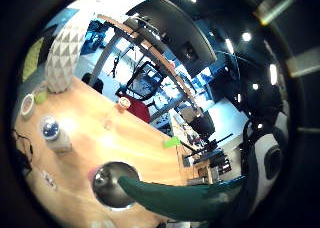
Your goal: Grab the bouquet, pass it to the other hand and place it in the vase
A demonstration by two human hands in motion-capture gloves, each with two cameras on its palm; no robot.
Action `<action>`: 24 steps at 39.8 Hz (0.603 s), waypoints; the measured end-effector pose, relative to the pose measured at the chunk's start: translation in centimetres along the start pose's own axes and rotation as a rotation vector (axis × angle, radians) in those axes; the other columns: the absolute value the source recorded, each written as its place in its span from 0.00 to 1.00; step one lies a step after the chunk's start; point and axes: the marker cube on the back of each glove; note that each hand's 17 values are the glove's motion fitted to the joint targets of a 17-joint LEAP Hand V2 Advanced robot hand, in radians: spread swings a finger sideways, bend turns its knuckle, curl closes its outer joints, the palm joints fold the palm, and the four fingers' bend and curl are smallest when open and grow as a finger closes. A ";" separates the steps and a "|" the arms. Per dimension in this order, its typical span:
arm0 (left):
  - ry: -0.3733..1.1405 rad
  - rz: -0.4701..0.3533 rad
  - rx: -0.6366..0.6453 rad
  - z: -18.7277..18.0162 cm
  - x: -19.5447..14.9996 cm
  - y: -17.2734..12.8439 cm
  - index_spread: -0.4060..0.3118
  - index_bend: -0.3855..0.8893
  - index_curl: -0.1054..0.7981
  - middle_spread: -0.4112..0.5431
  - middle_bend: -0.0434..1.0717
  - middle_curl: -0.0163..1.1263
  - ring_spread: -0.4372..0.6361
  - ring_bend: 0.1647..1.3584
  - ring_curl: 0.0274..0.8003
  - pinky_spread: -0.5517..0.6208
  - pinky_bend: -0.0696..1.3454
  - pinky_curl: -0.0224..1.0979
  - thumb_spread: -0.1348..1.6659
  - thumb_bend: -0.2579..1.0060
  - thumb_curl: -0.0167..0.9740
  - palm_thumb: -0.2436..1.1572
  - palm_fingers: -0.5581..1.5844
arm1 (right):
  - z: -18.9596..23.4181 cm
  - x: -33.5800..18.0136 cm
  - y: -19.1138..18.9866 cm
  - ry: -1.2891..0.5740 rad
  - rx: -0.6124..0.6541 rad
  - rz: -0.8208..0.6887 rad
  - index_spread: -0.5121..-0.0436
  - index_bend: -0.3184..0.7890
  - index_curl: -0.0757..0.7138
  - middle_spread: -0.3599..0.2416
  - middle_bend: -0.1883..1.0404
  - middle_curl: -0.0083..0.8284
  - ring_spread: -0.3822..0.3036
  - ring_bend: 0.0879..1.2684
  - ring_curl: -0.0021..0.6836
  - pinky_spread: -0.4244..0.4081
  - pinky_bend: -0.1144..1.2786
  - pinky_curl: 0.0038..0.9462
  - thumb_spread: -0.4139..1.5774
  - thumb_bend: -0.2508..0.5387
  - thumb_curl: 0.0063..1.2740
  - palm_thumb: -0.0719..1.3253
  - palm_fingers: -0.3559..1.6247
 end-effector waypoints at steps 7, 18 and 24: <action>-0.011 -0.035 -0.031 0.1 -3.2 0.7 0.04 0.72 0.76 0.05 0.71 0.50 0.04 0.53 0.59 0.11 0.48 0.41 0.24 0.18 0.80 0.76 0.92 | 0.6 0.0 -0.2 -0.024 0.006 0.018 0.74 0.42 0.60 0.54 0.56 0.56 0.34 0.52 0.64 0.22 0.48 0.43 0.72 0.29 0.37 0.57 0.83; -0.205 -0.079 -0.621 -6.3 -8.5 11.6 0.49 0.34 0.61 0.37 0.36 0.48 0.37 0.43 0.63 0.49 0.45 0.45 0.42 0.11 0.59 0.36 0.16 | 1.2 2.0 -0.1 -0.003 -0.075 -0.063 0.75 0.42 0.60 0.54 0.56 0.56 0.34 0.52 0.65 0.23 0.46 0.42 0.72 0.29 0.37 0.58 0.83; -0.132 0.070 -0.628 -7.3 -9.3 13.6 0.64 0.32 0.48 0.55 0.20 0.32 0.57 0.37 0.43 0.68 0.40 0.34 0.47 0.16 0.53 0.35 0.19 | -0.7 3.9 -0.3 0.059 -0.059 0.016 0.75 0.43 0.60 0.54 0.55 0.56 0.35 0.51 0.65 0.24 0.43 0.42 0.72 0.29 0.37 0.58 0.81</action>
